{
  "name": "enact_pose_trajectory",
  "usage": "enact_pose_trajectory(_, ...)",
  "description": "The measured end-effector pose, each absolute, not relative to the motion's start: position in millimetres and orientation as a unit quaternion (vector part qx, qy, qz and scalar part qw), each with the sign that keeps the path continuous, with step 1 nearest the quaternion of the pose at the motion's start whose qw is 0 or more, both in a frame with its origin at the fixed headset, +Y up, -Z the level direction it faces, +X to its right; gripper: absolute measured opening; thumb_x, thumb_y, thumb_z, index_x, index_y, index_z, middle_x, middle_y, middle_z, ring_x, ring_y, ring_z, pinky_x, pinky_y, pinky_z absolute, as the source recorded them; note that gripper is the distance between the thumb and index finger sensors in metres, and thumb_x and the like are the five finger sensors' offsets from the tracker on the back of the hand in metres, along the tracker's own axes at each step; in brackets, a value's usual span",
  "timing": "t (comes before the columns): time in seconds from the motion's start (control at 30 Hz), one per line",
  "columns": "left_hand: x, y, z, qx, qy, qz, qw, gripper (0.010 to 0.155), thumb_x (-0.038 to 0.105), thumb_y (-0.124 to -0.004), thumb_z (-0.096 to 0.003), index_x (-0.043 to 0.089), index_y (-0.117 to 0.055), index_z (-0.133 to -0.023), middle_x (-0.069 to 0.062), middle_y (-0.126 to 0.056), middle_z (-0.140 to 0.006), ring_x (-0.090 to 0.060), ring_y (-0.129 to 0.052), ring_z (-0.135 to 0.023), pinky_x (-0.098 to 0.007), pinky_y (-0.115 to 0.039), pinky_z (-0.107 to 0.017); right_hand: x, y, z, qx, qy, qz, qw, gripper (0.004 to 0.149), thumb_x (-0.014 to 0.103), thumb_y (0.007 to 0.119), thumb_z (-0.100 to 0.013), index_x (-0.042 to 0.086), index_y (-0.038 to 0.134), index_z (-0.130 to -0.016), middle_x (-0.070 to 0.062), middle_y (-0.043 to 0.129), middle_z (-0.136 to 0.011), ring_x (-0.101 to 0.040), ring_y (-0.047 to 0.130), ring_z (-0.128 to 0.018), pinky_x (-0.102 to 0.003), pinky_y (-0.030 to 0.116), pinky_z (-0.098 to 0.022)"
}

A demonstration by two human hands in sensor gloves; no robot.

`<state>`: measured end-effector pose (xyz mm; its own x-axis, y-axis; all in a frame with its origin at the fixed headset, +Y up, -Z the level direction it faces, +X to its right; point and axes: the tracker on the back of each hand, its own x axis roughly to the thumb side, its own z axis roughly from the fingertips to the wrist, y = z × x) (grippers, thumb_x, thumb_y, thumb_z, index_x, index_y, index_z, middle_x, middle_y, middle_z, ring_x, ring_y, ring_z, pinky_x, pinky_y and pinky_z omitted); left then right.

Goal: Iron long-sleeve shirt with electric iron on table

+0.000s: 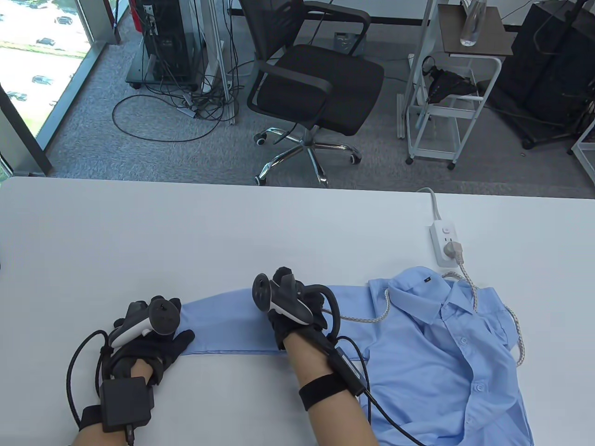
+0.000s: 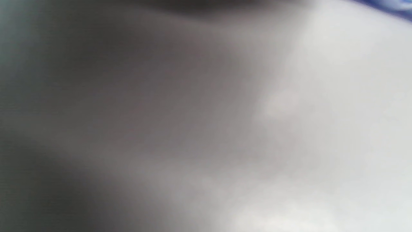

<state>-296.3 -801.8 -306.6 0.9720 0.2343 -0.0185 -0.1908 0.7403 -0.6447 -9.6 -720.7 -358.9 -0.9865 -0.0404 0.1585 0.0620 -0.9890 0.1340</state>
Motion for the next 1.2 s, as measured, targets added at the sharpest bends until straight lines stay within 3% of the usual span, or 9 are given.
enact_pose_trajectory(0.87, -295.6, -801.0, -306.3, -0.346, -0.025, 0.114, 0.931, 0.086, 0.061, -0.032, -0.0564, 0.016, 0.024, -0.104, -0.025, 0.029, -0.103, -0.060, 0.019, -0.090, -0.086, -0.003, -0.055, 141.2, -720.9, -374.4, 0.077, -0.070, -0.994, 0.042, 0.069, 0.053, 0.056, -0.062, 0.003, 0.045, -0.109, -0.006, 0.088, -0.058, -0.018, 0.093, -0.027, -0.051, 0.089, -0.039)
enact_pose_trajectory(1.2, -301.9, -799.1, -306.5, -0.347, -0.041, 0.097, 0.932, 0.087, 0.064, -0.034, -0.0556, 0.018, 0.022, -0.105, -0.022, 0.026, -0.106, -0.057, 0.016, -0.094, -0.087, -0.005, -0.057, 148.2, -719.7, -372.8, 0.082, -0.063, -0.994, 0.042, 0.069, 0.053, 0.057, -0.062, 0.003, 0.046, -0.108, -0.006, 0.088, -0.057, -0.018, 0.093, -0.026, -0.051, 0.089, -0.039)
